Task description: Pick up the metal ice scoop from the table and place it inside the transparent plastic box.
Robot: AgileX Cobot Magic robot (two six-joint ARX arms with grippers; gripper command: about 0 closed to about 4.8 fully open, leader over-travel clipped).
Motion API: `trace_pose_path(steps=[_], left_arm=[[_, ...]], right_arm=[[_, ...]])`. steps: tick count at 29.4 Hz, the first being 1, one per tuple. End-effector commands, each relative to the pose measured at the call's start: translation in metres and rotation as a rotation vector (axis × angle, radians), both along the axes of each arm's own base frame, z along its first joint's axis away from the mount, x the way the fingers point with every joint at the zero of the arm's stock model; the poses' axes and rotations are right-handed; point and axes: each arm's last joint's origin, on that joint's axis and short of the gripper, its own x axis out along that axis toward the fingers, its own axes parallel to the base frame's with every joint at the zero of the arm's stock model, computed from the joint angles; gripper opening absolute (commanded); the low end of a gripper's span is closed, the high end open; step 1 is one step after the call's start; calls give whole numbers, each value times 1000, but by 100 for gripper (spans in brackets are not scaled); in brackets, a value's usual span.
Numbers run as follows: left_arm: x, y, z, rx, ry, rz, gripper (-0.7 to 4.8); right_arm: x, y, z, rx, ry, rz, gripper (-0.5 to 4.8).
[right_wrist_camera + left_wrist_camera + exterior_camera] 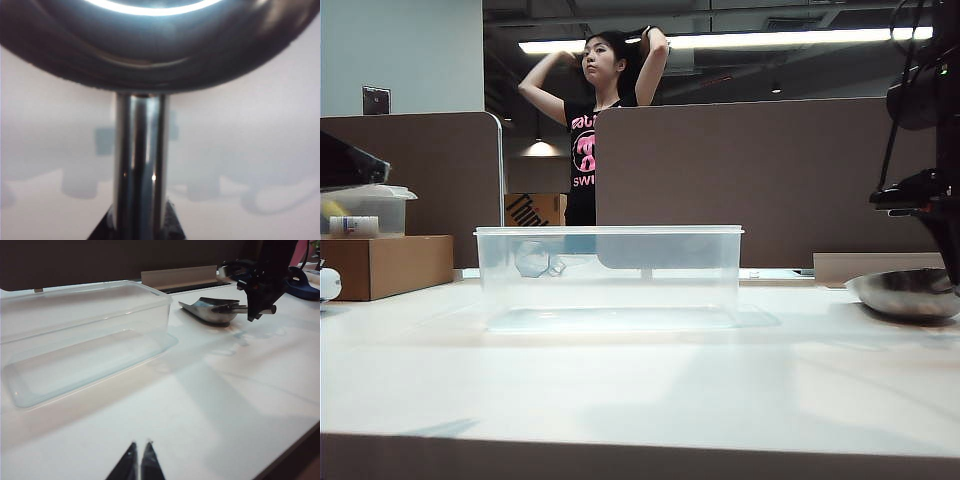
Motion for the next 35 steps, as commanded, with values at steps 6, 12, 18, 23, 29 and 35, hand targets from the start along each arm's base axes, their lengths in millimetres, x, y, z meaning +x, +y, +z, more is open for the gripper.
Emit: trace_pose_path(steps=[6, 12, 18, 23, 29, 35], left_arm=[[0, 0, 1, -6, -7, -1, 21], [0, 0, 1, -11, -13, 0, 21], [0, 3, 3, -25, -29, 18, 21], [8, 13, 3, -24, -31, 140, 21], [14, 30, 5, -35, -56, 314, 21], [15, 42, 10, -58, -107, 435, 21]], right_arm=[[-2, 5, 21, -42, -116, 27, -6], [-14, 13, 75, -17, -368, 140, -6], [-22, 39, 116, 1, -430, 358, -6], [-26, 74, 131, -39, -510, 552, -6], [-27, 127, 142, -130, -721, 855, -6], [-11, 178, 125, -212, -891, 1250, -6]])
